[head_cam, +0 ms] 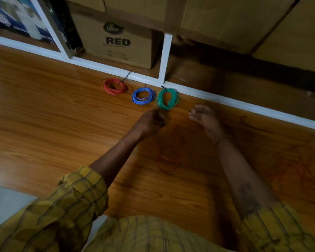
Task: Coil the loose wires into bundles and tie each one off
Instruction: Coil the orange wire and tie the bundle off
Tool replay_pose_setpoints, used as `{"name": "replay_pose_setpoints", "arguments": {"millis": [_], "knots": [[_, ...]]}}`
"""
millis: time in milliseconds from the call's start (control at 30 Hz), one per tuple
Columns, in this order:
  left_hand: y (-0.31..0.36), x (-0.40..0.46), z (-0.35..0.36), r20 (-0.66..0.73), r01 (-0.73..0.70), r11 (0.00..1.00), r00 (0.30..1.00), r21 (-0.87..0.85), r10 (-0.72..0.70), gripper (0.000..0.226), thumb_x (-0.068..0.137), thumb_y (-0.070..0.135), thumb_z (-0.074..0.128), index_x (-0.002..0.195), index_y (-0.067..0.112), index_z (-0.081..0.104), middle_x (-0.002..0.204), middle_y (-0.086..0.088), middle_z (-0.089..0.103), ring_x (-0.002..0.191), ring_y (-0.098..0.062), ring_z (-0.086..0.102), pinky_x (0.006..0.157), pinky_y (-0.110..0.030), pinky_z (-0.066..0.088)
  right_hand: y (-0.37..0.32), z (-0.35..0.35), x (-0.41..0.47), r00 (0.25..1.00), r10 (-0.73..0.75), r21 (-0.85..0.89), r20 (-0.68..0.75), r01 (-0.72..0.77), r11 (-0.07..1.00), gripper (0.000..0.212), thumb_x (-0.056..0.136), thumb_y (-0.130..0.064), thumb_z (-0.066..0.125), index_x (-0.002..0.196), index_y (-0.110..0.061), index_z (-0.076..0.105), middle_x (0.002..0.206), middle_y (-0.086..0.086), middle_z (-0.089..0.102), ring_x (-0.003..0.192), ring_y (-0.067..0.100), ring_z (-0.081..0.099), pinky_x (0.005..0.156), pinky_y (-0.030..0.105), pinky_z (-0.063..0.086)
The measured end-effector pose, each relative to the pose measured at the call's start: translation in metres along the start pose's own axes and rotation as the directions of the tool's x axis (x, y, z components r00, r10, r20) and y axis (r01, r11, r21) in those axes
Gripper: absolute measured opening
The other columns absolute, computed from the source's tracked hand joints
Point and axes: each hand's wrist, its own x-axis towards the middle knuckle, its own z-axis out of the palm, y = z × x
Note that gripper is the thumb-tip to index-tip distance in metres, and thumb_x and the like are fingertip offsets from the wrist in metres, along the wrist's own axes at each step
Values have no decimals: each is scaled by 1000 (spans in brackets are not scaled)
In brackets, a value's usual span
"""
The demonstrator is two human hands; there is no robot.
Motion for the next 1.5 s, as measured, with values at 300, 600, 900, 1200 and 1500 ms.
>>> {"name": "replay_pose_setpoints", "arguments": {"millis": [300, 600, 900, 1200, 1500], "knots": [[-5, -24, 54, 187, 56, 952, 975, 302, -116, 37, 85, 47, 83, 99, 16, 72, 104, -11, 76, 97, -26, 73, 69, -30, 46, 58, -57, -100, 991, 85, -14, -102, -87, 996, 26, 97, 4, 60, 120, -9, 61, 111, 12, 70, 89, 15, 69, 73, 17, 55], [13, -40, 81, 178, -146, 967, 978, 208, 110, 17, 88, 11, 80, 104, 14, 74, 108, -9, 76, 103, -28, 73, 75, -26, 47, 92, -53, -116, 998, 58, -122, -40, -62, 991, 30, 95, 10, 57, 101, -19, 65, 113, 19, 70, 87, 19, 67, 77, 26, 54], [60, -63, 99, 274, -488, 854, 859, 179, 433, 17, 94, 11, 77, 102, 21, 66, 106, 2, 60, 89, -3, 57, 76, -14, 43, 45, -112, -126, 702, -698, -694, 143, 574, 435, 51, 87, -2, 61, 136, -18, 58, 141, 4, 50, 130, 23, 49, 108, 36, 43], [87, -87, 110, 160, -441, 880, 895, 177, 416, 9, 97, 21, 75, 105, 17, 74, 103, 0, 69, 95, -15, 65, 79, -36, 53, 20, -157, -96, 542, -650, -662, 533, 745, 79, 12, 94, -28, 68, 100, -19, 64, 116, 1, 60, 126, 31, 48, 103, 46, 43], [79, -116, 87, -226, -95, 925, 974, -369, 10, 27, 112, 24, 51, 114, -1, 62, 82, -1, 52, 60, -4, 45, 54, -20, 37, 10, -195, -120, 729, -104, -547, 677, 593, 591, 14, 81, -16, 84, 79, -10, 71, 84, 7, 68, 77, 12, 62, 69, 27, 50]]}}
